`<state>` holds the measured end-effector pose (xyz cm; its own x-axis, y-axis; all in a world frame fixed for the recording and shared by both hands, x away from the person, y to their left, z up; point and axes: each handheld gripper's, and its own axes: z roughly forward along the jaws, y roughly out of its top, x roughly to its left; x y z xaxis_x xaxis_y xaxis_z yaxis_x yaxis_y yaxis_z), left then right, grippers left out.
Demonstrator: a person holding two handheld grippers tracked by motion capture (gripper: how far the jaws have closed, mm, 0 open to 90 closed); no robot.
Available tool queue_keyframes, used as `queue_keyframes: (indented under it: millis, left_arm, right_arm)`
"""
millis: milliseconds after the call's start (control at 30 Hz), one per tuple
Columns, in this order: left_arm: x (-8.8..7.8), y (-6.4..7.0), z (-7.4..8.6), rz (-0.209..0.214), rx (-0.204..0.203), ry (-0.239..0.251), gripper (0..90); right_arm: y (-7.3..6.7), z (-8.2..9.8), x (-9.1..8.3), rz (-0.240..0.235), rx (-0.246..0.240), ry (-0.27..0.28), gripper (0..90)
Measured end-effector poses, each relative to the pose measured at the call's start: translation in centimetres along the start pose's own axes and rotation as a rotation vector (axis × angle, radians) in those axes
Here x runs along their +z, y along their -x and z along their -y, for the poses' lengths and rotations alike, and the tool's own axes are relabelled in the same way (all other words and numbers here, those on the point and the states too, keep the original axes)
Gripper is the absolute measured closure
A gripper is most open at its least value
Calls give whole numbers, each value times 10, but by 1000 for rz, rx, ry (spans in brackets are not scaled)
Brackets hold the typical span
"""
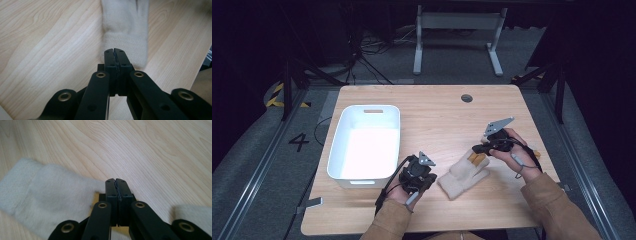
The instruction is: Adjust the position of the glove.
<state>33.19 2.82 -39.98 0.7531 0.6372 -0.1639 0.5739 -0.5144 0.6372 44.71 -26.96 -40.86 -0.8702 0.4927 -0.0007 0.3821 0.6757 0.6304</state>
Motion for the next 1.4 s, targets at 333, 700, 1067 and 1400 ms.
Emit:
queue_keyframes:
  millis: [333, 700, 1067, 1400]
  left_arm:
    - [4, 4, 1, 2, 15, -15, 889]
    - [6, 3, 2, 13, 19, -28, 889]
    - [9, 4, -1, 18, 26, -28, 874]
    - [17, 8, -10, 47, 56, -32, 874]
  right_arm:
    - [-5, -4, 32, 8, -30, -25, 898]
    - [0, -7, 46, 15, -2, -27, 898]
    - [3, 1, 37, 17, 40, -64, 898]
    - [4, 17, 23, 27, 76, -88, 900]
